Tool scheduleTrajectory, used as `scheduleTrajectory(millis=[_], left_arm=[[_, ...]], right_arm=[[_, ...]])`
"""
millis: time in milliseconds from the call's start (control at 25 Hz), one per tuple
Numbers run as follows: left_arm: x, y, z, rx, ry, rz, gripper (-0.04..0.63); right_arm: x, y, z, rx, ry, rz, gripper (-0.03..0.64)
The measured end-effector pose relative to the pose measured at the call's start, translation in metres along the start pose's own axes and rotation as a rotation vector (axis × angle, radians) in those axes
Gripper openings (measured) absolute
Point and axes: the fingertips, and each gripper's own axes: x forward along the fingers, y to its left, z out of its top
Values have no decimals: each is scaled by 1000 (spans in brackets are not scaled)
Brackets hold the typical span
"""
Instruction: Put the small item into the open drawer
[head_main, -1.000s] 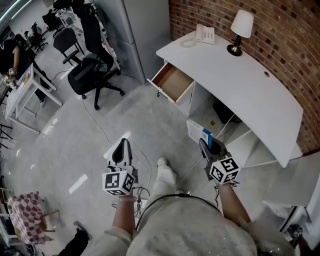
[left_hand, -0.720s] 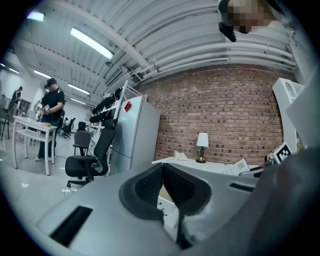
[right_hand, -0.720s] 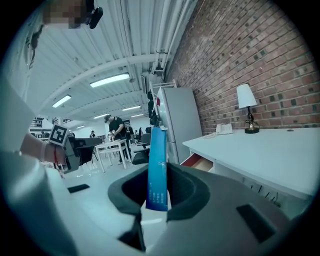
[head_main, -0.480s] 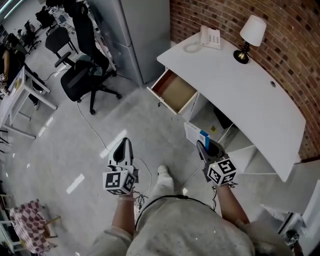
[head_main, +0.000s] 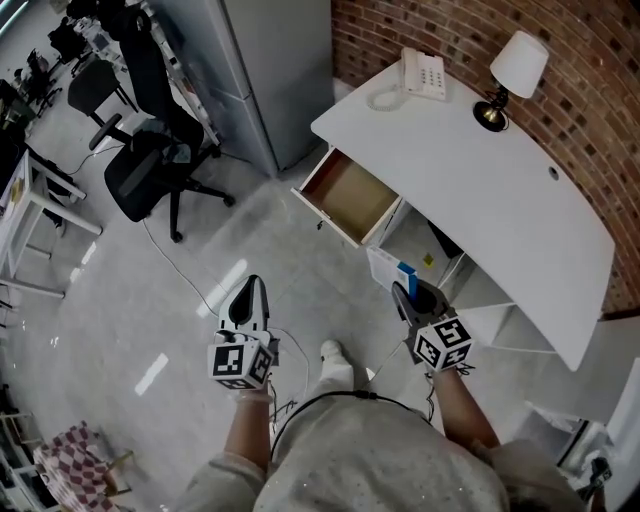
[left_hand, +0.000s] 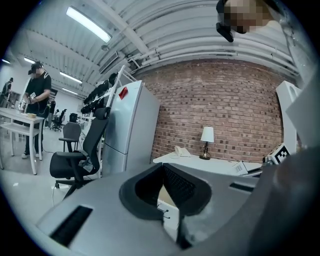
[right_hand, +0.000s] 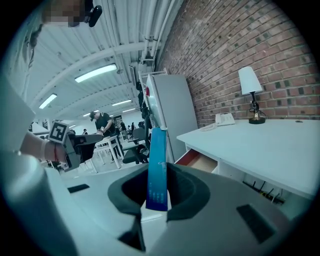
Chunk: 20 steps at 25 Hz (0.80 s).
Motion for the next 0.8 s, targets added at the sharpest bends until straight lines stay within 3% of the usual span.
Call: scheduleTrajectory(millis=[400, 800], left_arm=[[46, 44, 4, -20, -18, -31, 6], [55, 45, -10, -65, -7, -46, 6]], right_arm=[[53, -8, 9, 6, 9, -58, 77], [70, -17, 14, -31, 54, -62, 77]])
